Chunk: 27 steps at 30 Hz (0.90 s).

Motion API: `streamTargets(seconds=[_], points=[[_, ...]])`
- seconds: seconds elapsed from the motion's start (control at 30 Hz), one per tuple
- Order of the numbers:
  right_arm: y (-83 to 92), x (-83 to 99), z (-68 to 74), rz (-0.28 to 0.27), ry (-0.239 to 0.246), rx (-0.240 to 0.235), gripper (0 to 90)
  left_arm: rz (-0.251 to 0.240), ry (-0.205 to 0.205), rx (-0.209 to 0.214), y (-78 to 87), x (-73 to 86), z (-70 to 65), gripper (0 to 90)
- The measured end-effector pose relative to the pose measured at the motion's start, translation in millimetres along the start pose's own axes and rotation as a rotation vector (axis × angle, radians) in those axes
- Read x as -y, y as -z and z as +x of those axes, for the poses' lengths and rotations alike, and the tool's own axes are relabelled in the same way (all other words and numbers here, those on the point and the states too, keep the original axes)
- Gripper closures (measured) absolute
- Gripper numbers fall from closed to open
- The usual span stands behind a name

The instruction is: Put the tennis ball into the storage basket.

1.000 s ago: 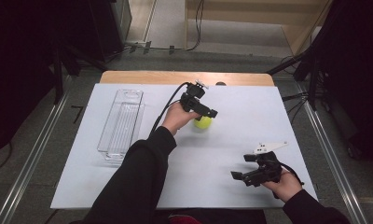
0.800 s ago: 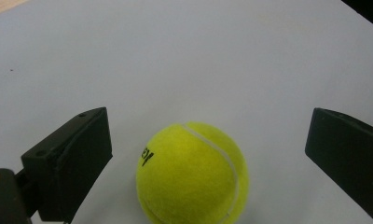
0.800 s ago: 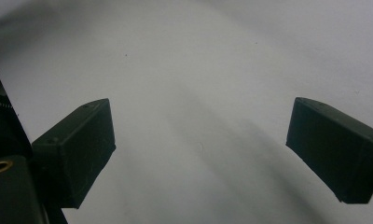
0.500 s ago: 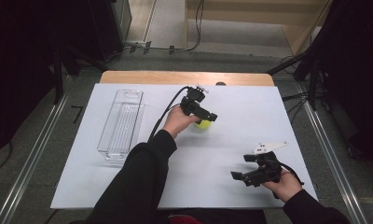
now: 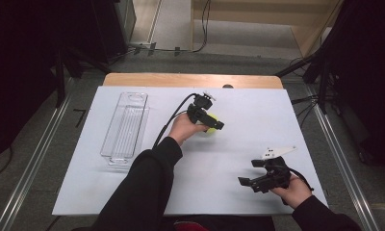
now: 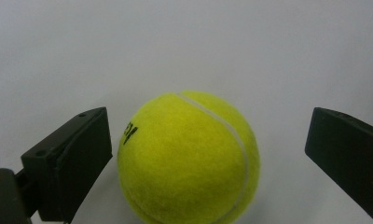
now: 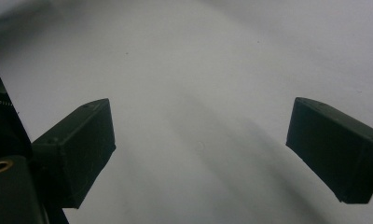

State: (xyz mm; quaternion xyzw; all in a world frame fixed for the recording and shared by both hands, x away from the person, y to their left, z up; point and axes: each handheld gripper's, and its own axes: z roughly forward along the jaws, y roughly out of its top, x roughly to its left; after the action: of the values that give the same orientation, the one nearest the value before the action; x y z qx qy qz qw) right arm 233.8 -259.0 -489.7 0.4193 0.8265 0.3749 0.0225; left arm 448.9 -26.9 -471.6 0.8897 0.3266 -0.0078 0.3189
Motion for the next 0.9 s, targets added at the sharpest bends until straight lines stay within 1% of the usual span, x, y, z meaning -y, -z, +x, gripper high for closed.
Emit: streamTargets(seconds=[0.2, 0.27, 0.37, 0.4, 0.5, 0.57, 0.63, 0.83, 0.87, 0.9], points=[[-0.2, 0.1, -0.2, 0.001, 0.002, 0.001, 6.0, 0.0, 0.009, -0.001, -2.9, 2.4, 0.6, 0.9], [-0.2, 0.2, -0.2, 0.002, 0.002, 0.002, 5.9, 0.002, 0.004, 0.005, -3.6, 3.4, 1.3, 0.9], [-0.2, 0.2, -0.1, 0.001, 0.003, 0.001, 6.0, 0.01, -0.003, -0.007, -6.0, 5.4, 0.8, 0.9], [-0.2, 0.2, 0.0, 0.002, 0.003, 0.001, 6.0, 0.005, 0.004, -0.004, -7.0, 6.2, 0.6, 0.9], [-0.2, 0.2, -0.1, 0.002, 0.003, 0.001, 6.0, 0.004, 0.004, -0.007, -8.1, 7.7, 1.4, 0.9], [-0.2, 0.2, -0.1, 0.002, 0.002, 0.001, 6.0, 0.01, 0.008, -0.008, -11.1, 10.1, 2.4, 0.9], [-0.4, 0.2, -0.2, 0.003, 0.003, 0.001, 6.0, 0.023, -0.001, -0.016, -12.9, 11.0, 2.5, 0.9], [-0.4, 0.2, -0.1, 0.004, 0.002, 0.002, 6.0, 0.033, -0.012, -0.025, -15.7, 11.9, 0.2, 1.5], [-0.4, 0.2, -0.1, 0.004, 0.003, 0.002, 6.0, 0.033, -0.036, -0.057, -16.6, 13.3, -2.2, 5.4], [-0.3, 0.2, 0.0, 0.003, 0.002, 0.001, 5.9, 0.029, -0.041, -0.062, -17.0, 14.1, -3.0, 7.4]])
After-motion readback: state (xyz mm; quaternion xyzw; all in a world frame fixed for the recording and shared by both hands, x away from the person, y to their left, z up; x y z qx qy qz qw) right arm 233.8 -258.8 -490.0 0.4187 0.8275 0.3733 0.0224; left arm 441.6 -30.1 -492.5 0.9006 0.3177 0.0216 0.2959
